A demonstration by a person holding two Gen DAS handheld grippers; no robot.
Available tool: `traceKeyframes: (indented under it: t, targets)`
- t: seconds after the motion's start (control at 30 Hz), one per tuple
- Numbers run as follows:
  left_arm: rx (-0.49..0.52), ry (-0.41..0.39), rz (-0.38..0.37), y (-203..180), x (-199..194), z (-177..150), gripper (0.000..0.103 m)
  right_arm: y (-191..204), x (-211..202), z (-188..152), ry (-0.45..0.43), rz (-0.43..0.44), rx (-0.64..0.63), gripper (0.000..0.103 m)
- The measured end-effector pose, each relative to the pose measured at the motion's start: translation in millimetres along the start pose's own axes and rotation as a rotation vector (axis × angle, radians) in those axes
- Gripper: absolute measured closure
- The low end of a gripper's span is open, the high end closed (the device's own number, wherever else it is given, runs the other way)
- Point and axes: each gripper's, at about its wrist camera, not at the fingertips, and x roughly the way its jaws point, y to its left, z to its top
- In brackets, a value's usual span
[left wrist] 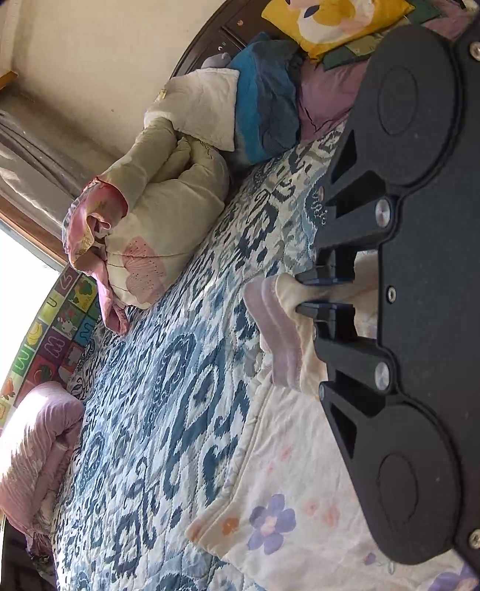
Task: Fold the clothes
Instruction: 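Lay the sleeve along the folded garment with the left tool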
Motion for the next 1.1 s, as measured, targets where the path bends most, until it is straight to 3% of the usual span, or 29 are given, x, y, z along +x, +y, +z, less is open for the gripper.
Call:
traceKeyframes:
  t: [0.2,0.27,0.4,0.5,0.63,0.7,0.77,0.87,0.93,1.0,1.1]
  targets:
    - [0.156,0.077,0.087,-14,33,-11,0.096,-10,3,-1,0.022,0.021,0.074,0.077]
    - [0.212,0.123,0.100,-17,45,-16,0.090,-8,4,-1,0.032,0.014,0.061,0.077]
    - [0.228,0.081,0.024,-10,21,-8,0.086,-7,-10,7,0.004,-0.016,0.083,0.076]
    - [0.267,0.051,0.022,-10,0,1,0.086,7,-26,11,-0.083,-0.117,0.000,0.072]
    - [0.328,0.067,0.020,-7,-3,-2,0.086,23,-20,14,-0.153,-0.129,-0.116,0.074]
    - [0.367,0.123,0.023,-9,12,-8,0.086,31,-11,16,-0.167,-0.127,-0.149,0.075]
    - [0.399,0.168,0.031,-11,23,-10,0.085,34,2,20,-0.148,-0.133,-0.138,0.075]
    - [0.436,0.183,0.054,-16,28,2,0.084,27,32,21,0.007,-0.172,-0.082,0.075]
    - [0.460,0.194,0.070,-19,31,10,0.084,25,35,22,0.010,-0.182,-0.049,0.075]
    - [0.484,0.204,0.086,-22,34,18,0.074,31,33,19,0.010,-0.180,-0.059,0.075]
    - [0.421,0.217,0.136,-5,51,30,0.074,27,32,17,-0.001,-0.159,-0.036,0.075]
